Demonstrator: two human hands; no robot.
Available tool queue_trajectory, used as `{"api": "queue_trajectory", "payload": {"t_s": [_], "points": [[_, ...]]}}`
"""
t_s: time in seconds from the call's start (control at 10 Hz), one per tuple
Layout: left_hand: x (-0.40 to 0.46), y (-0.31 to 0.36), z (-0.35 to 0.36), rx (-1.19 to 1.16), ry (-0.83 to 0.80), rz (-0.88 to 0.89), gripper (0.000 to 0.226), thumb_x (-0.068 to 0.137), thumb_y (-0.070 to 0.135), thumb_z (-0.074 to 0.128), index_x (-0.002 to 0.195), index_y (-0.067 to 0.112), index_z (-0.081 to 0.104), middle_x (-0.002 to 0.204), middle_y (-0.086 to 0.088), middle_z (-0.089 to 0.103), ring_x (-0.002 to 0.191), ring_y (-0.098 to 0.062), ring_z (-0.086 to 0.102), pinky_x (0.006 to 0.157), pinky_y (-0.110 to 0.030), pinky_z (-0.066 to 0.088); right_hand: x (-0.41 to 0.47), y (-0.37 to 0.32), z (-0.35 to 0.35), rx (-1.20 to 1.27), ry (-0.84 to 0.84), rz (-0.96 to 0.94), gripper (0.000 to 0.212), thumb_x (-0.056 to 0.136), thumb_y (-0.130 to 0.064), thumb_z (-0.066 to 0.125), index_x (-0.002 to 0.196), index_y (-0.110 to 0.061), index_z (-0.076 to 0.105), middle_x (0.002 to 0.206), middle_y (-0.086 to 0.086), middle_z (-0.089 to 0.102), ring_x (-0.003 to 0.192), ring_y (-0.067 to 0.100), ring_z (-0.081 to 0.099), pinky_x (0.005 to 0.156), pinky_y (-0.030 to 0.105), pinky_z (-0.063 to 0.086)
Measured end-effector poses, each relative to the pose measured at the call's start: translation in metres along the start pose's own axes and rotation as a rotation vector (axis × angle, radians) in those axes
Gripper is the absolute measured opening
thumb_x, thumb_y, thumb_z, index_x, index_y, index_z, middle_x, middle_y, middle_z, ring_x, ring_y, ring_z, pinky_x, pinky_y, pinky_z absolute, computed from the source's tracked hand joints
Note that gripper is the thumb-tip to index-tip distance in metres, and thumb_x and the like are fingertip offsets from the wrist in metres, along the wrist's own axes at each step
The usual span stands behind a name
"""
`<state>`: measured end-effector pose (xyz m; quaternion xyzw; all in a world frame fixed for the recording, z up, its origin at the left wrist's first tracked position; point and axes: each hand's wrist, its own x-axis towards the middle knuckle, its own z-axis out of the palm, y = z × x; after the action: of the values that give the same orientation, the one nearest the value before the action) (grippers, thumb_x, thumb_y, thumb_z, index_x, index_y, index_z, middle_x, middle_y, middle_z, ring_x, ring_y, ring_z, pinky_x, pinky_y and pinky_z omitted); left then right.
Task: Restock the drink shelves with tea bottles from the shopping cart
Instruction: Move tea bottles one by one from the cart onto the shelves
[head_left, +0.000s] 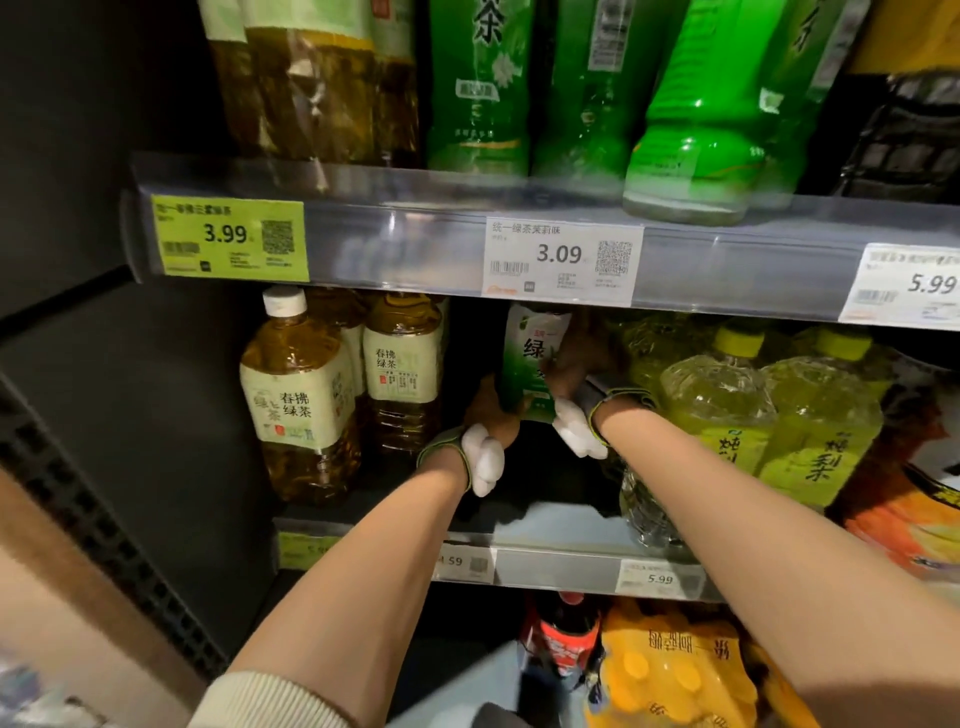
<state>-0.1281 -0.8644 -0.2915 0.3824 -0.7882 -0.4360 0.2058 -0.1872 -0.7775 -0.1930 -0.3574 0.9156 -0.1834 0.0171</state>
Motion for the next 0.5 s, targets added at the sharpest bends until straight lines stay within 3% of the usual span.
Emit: {"api": "queue_trajectory", "payload": {"t_s": [0.1, 0.2, 0.3, 0.4, 0.5], "points": [[-0.018, -0.001, -0.007, -0.043, 0.019, 0.034, 0.06, 0.094, 0.027, 0.057, 0.146, 0.011, 0.031, 0.145, -0.011, 0.044, 0.134, -0.028, 0.042, 0.108, -0.032, 0.034, -0.013, 0.003, 0.002, 0.034, 0.049, 0.009, 0.086, 0.09, -0.023, 0.058, 0.15, -0.004, 0.0, 0.155, 0.019, 0.015, 0.142, 0.034, 0.022, 0.112, 0.038, 0.023], [-0.038, -0.004, -0.013, -0.041, 0.025, -0.005, 0.062, 0.096, 0.028, 0.054, 0.149, 0.012, 0.026, 0.151, -0.01, 0.037, 0.138, -0.027, 0.038, 0.107, -0.028, 0.032, -0.033, 0.005, 0.0, 0.075, -0.016, 0.001, 0.077, 0.09, -0.019, 0.059, 0.148, -0.004, 0.011, 0.147, 0.019, 0.034, 0.132, 0.034, 0.04, 0.103, 0.034, 0.035], [-0.048, -0.006, -0.017, -0.135, 0.089, -0.059, 0.057, 0.095, 0.027, 0.055, 0.145, 0.014, 0.033, 0.144, -0.01, 0.047, 0.129, -0.028, 0.049, 0.105, -0.031, 0.039, -0.056, 0.006, -0.001, 0.115, -0.032, 0.04, 0.058, 0.095, -0.024, 0.052, 0.144, -0.005, 0.026, 0.143, 0.017, 0.042, 0.129, 0.033, 0.044, 0.101, 0.034, 0.037], [-0.075, -0.006, -0.022, -0.269, 0.128, -0.097, 0.047, 0.093, 0.019, 0.057, 0.138, 0.01, 0.044, 0.13, -0.016, 0.057, 0.117, -0.036, 0.057, 0.101, -0.044, 0.046, -0.086, 0.012, -0.005, 0.21, -0.013, 0.057, 0.04, 0.095, -0.018, 0.049, 0.132, -0.003, 0.043, 0.128, 0.021, 0.053, 0.116, 0.037, 0.052, 0.089, 0.035, 0.044], [-0.102, -0.008, -0.032, -0.288, 0.092, -0.118, 0.043, 0.091, 0.025, 0.055, 0.132, 0.015, 0.048, 0.119, -0.018, 0.063, 0.108, -0.039, 0.061, 0.095, -0.051, 0.049, -0.118, 0.013, -0.022, 0.301, -0.009, 0.045, 0.033, 0.095, -0.02, 0.049, 0.121, 0.001, 0.049, 0.122, 0.023, 0.055, 0.112, 0.038, 0.052, 0.086, 0.036, 0.043]]}}
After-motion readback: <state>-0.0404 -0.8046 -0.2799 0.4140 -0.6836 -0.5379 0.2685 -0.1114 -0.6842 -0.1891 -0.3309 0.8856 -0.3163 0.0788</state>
